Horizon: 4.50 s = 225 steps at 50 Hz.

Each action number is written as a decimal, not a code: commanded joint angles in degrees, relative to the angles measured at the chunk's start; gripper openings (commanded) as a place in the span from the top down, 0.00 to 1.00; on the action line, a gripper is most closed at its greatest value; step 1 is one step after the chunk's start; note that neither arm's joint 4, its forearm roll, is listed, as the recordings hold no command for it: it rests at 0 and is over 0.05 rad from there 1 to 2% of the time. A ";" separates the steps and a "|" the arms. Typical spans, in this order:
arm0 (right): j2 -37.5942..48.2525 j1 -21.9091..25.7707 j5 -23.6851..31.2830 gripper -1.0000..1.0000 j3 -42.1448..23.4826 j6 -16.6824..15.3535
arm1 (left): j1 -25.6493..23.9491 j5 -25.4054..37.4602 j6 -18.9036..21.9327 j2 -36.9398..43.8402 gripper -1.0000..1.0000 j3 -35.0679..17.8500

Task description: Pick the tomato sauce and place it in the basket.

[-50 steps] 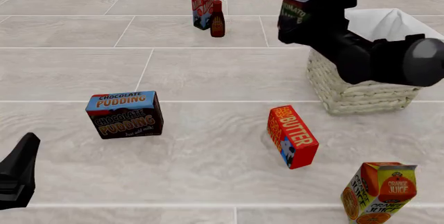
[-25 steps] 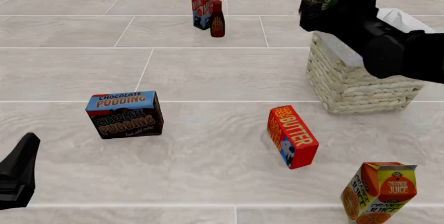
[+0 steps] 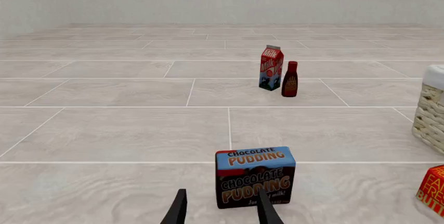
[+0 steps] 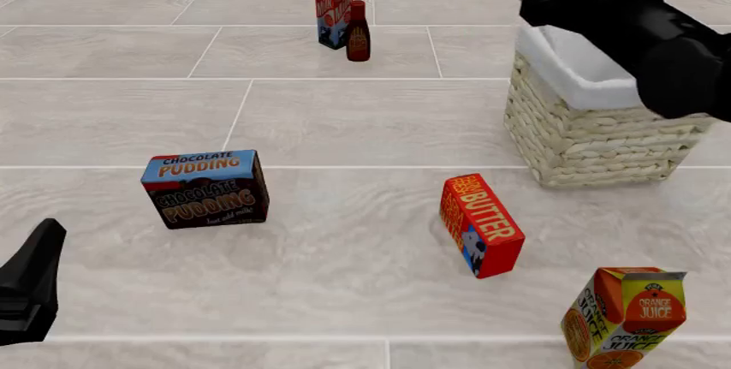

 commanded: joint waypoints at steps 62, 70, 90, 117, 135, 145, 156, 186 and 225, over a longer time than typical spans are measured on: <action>-0.46 -13.56 0.94 1.00 -0.27 1.63 | 0.00 0.00 0.00 0.00 0.00 0.00; 1.93 -14.31 3.76 1.00 -4.17 1.19 | 0.00 0.00 0.00 0.00 0.00 0.00; 5.50 -16.20 7.19 1.00 -9.40 -0.02 | 0.00 0.00 0.00 0.00 0.00 0.00; 8.39 -17.41 9.16 1.00 -11.93 -1.32 | 0.00 0.00 0.00 0.00 0.00 0.00; 10.15 -16.56 12.47 1.00 -13.93 -2.14 | 0.00 0.00 0.00 0.00 0.00 0.00; 11.28 -16.48 13.37 1.00 -14.48 -2.72 | 0.00 0.00 0.00 0.00 0.00 0.00; 10.71 -17.05 13.04 1.00 -14.03 -2.27 | 0.00 0.00 0.00 0.00 0.00 0.00; 12.34 -17.89 11.93 1.00 -12.89 -1.68 | 0.00 0.00 0.00 0.00 0.00 0.00; 15.93 -18.79 13.47 1.00 -15.32 -2.23 | 0.00 0.00 0.00 0.00 0.00 0.00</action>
